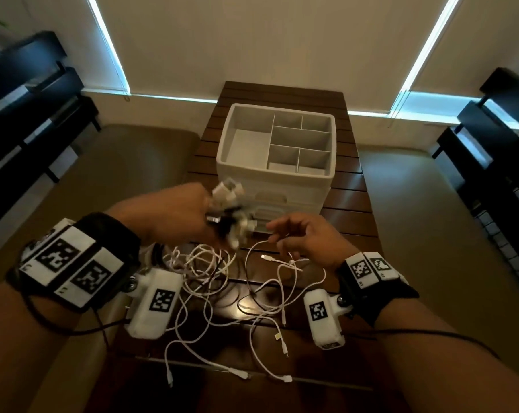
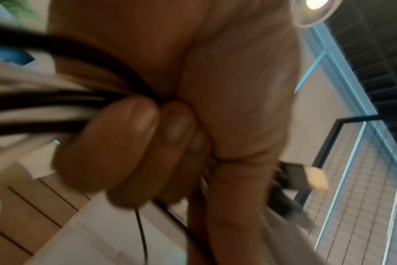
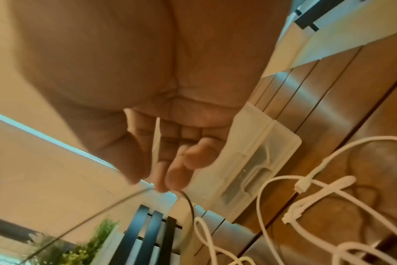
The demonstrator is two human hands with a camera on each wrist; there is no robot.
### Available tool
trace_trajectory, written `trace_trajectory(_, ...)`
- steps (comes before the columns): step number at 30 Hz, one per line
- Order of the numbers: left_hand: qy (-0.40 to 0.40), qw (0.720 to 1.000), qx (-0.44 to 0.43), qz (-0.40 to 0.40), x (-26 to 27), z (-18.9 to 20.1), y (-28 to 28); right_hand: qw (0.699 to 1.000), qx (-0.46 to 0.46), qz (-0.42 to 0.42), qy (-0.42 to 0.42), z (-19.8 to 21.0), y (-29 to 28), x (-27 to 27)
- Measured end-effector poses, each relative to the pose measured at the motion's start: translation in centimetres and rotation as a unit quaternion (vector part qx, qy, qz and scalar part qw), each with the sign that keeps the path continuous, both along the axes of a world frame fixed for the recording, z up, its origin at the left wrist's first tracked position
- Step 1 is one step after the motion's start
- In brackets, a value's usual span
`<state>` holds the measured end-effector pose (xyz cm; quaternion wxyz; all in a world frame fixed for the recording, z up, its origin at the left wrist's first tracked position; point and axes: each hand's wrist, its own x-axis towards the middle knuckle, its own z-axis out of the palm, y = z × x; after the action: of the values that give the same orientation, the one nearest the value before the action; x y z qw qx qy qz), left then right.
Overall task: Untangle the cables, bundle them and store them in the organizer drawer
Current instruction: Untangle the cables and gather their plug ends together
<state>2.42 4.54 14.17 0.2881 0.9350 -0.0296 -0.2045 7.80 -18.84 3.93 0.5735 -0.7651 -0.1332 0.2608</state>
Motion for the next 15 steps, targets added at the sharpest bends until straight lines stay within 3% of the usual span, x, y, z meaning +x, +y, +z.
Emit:
trace_trajectory(2,0.080,0.993,0.051,-0.071,-0.3,-0.2,0.5,0.997,-0.064,-0.040,-0.031,-0.9,-0.3,0.7)
trace_trajectory(6,0.157,0.983,0.006,-0.089,-0.4,-0.3,1.5,0.977,-0.182,-0.077,-0.075,-2.7,-1.6,1.8)
trace_trajectory(11,0.205,0.969,-0.138,-0.019,0.0,-1.6,3.6,0.937,-0.336,-0.005,-0.093,-4.4,-2.0,0.8)
trace_trajectory(15,0.212,0.943,-0.255,0.017,-0.2,-3.4,4.1,0.923,-0.381,0.016,-0.050,-6.0,-1.7,-0.2)
